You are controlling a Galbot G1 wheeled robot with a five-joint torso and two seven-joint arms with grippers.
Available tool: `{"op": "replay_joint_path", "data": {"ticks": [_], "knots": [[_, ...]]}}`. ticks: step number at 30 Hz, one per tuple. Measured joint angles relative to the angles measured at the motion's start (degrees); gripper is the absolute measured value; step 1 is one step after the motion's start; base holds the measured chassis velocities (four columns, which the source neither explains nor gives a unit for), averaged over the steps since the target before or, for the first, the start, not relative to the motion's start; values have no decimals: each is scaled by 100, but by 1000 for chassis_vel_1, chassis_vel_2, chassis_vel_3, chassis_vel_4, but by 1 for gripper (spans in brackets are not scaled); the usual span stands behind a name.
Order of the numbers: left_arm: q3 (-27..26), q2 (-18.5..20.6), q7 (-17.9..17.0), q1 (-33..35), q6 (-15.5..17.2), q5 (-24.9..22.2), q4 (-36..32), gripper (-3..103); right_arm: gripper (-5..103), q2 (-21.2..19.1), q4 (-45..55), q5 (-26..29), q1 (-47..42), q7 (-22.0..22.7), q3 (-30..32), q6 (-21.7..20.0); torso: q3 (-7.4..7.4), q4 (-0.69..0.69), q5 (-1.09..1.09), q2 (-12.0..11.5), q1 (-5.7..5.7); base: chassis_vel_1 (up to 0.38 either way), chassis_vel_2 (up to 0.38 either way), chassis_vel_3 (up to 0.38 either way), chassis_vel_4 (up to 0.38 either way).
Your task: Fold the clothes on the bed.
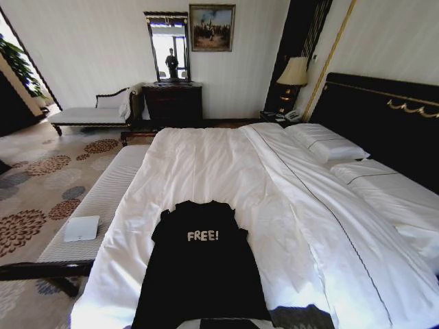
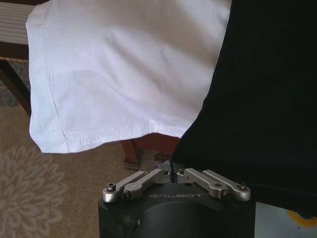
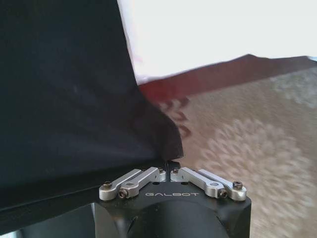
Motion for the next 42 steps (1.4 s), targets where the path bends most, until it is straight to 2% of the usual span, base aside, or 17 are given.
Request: {"op": "replay_joint_path", "data": {"ticks": [2,4,9,12,14,16,17,19,21,24,26,27,29,30,35,38,42], "knots": [[31,-78,-50,-41,3,96,-74,7,0,64,-114,-82,69,-97,-18,174,0,1,2,0,0,0,0,0,0],[75,-108,-43,-41,14,179,-129,13,11,119,-169,-173,83,-128,-59,251,0,1,1,0,0,0,0,0,0],[70,-101,-44,-17,19,193,-144,29,23,159,-182,-301,52,-153,-83,300,0,1,-1,0,0,0,0,0,0],[42,-84,-43,22,-21,187,-146,39,38,143,-120,-336,-36,-127,-84,301,0,0,1,0,0,0,0,0,0],[39,-87,-42,25,-42,187,-150,45,38,134,-84,-336,-69,-109,-86,294,0,0,2,0,0,0,0,0,0],[28,-102,-38,25,-118,185,-158,56,49,125,30,-394,-159,-78,-72,280,0,0,2,0,0,0,0,0,0],[28,-102,-38,25,-118,185,-158,56,49,125,30,-394,-159,-78,-72,280,0,0,2,0,0,0,0,0,0],[-1,-104,-37,-3,-248,200,-146,67,66,132,121,-614,-221,-70,-8,350,0,0,1,0,0,0,0,0,0],[-11,-102,-34,-13,-275,200,-146,73,66,132,154,-650,-236,-71,16,397,0,0,2,0,0,0,0,0,0],[-64,-85,-12,-76,-376,159,-197,89,82,101,376,-668,-316,-165,120,686,0,0,1,0,0,0,0,0,0],[-72,-83,0,-93,-396,157,-211,89,87,94,413,-664,-319,-203,140,803,0,0,1,0,0,0,0,0,0],[-84,-81,31,-113,-429,149,-243,93,92,88,463,-682,-315,-280,181,1026,0,0,1,0,0,0,0,0,0],[-94,-79,57,-123,-448,135,-268,98,92,87,491,-705,-303,-320,204,1136,0,0,1,-1,0,0,0,0,0],[-126,-73,126,-144,-494,100,-346,99,99,80,576,-727,-275,-396,252,1311,0,0,1,0,0,0,0,0,0],[-280,-28,411,-175,-651,64,-614,100,100,8,905,-697,-119,-681,411,1694,0,0,1,0,0,0,0,0,0],[-422,13,647,-243,-783,117,-789,100,100,-120,1055,-202,164,-838,599,1817,0,0,2,0,0,0,0,0,0],[-474,-1,715,-519,-788,123,-906,100,100,-354,1194,586,611,-976,794,1821,0,-1,2,0,0,0,0,0,0]]}}
